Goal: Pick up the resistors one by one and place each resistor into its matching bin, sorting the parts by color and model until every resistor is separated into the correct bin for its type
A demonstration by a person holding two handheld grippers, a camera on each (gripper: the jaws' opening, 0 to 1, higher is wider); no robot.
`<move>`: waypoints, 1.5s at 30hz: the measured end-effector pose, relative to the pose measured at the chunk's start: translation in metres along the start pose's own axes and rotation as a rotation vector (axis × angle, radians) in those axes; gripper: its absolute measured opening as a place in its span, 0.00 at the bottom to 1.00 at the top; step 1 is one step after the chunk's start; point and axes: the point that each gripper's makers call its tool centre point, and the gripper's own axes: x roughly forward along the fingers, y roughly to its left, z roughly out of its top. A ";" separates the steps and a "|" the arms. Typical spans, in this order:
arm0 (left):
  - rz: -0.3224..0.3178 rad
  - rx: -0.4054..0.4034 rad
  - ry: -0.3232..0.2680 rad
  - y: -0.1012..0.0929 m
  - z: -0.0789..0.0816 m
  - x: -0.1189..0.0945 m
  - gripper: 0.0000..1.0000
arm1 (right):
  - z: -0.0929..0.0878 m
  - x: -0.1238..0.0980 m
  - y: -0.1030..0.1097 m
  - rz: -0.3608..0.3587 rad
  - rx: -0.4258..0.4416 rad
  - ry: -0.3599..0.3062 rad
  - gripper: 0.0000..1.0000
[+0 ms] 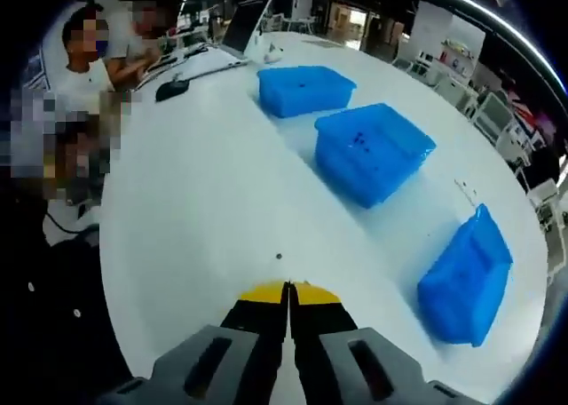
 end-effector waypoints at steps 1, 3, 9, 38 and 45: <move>0.001 -0.001 0.000 0.000 0.000 0.000 0.60 | 0.004 -0.007 -0.002 -0.008 0.028 -0.045 0.04; 0.000 -0.001 0.000 0.000 0.000 0.001 0.60 | 0.012 -0.023 -0.004 -0.028 0.082 -0.149 0.04; 0.002 0.000 -0.001 0.000 0.002 0.003 0.60 | 0.012 -0.078 -0.013 -0.179 0.202 -0.435 0.04; 0.008 0.011 0.001 -0.003 0.007 0.004 0.60 | 0.012 -0.123 -0.107 -0.609 0.256 -0.729 0.04; 0.033 -0.001 -0.003 0.003 0.005 -0.002 0.60 | 0.044 -0.115 -0.159 -0.630 0.310 -0.766 0.04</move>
